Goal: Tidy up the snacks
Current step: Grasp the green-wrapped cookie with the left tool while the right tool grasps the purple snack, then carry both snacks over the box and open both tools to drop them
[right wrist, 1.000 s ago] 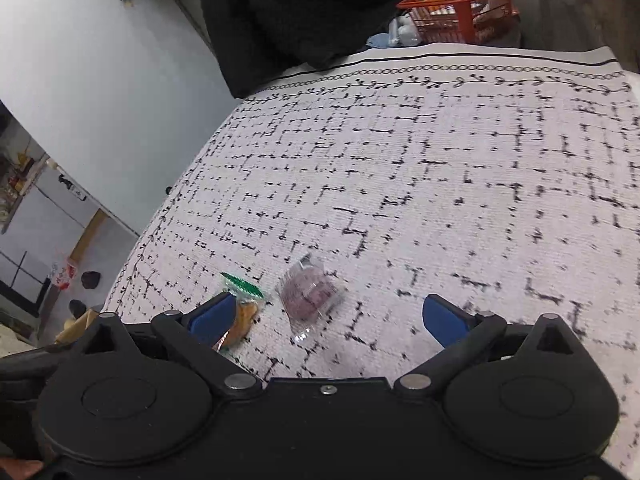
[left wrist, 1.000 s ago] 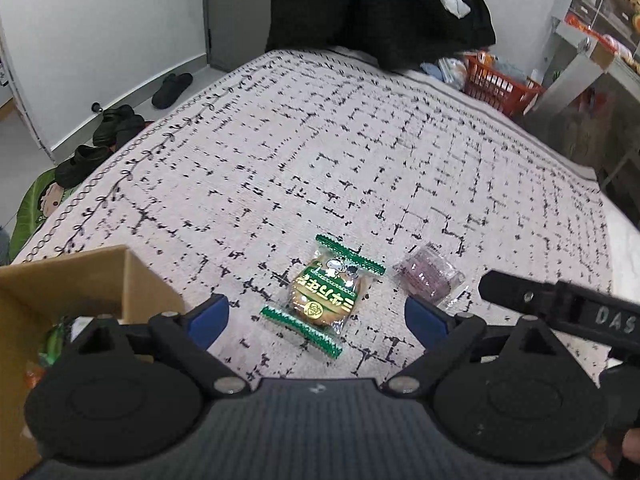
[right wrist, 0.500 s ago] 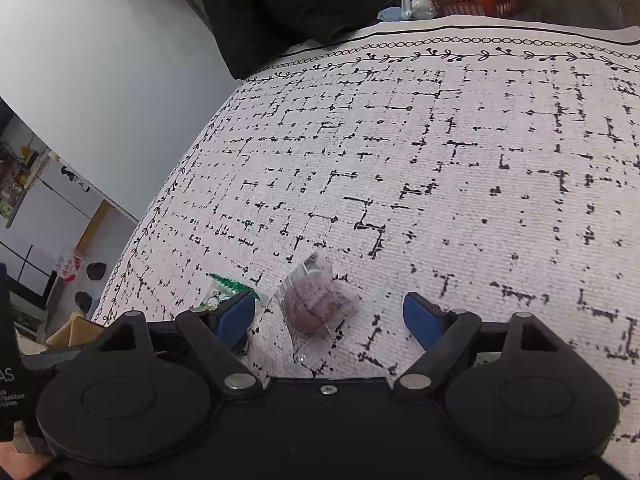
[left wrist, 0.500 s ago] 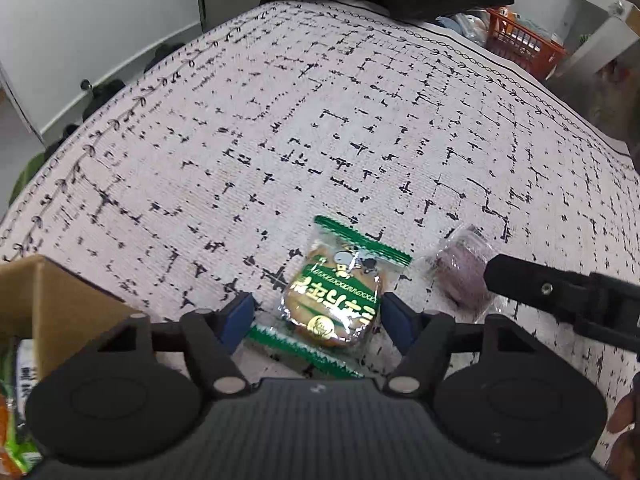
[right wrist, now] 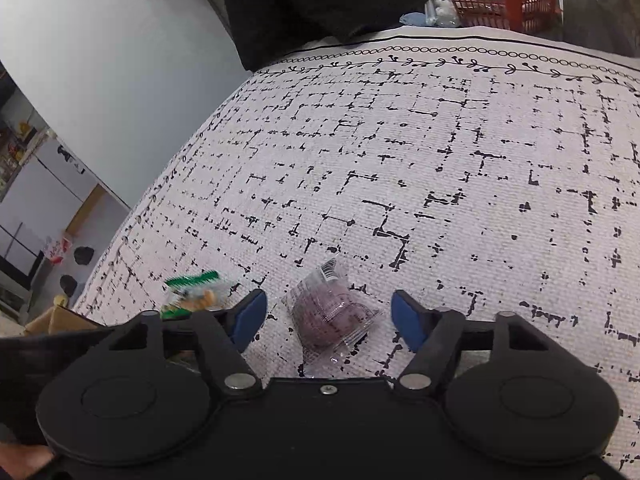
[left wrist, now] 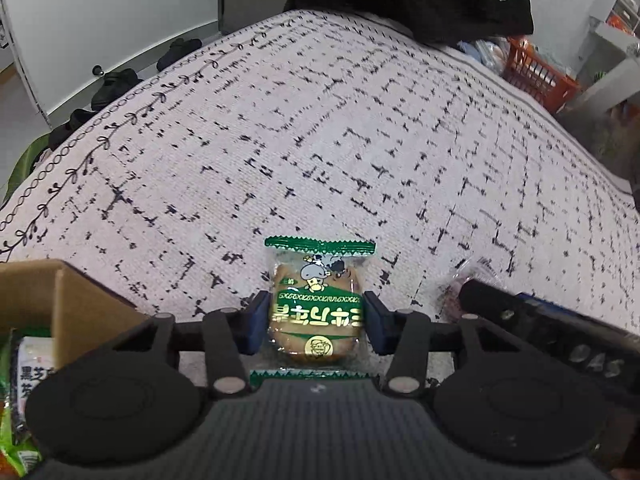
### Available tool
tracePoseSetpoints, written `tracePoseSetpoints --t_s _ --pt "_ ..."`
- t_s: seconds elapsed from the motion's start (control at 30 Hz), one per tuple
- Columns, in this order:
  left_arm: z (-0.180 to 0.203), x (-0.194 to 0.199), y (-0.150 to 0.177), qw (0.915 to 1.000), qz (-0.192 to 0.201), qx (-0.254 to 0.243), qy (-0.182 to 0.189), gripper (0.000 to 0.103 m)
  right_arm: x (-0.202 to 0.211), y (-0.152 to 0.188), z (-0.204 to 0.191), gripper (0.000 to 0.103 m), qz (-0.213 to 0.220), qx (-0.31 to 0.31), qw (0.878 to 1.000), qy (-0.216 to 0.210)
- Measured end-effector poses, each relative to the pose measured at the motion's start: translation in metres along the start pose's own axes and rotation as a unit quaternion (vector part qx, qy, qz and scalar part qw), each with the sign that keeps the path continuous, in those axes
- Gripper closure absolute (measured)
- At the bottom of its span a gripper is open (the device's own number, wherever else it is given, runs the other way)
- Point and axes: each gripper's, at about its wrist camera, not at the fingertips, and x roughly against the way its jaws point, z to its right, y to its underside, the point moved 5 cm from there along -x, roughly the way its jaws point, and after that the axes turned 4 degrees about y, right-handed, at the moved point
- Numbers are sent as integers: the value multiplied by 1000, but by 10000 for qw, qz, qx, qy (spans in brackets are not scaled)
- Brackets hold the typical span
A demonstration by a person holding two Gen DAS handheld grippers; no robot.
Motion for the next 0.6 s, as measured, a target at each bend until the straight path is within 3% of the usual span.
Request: tracePoseSetpoints --t_s 0.1,0.2,0.4,0.6 --pt "0 10 -3 10000 69 44 38 55 -1 2 -4 45 -10 124 9999 9" --pt "0 21 -5 9999 146 62 66 55 -2 6 -9 59 -54 337 9994 58" --pt "-4 46 -3 9995 306 101 73 55 7 11 -16 64 -120 377 9992 -46" --pt "-12 75 0 9987 466 194 65 55 31 9 -27 67 133 391 9990 -169"
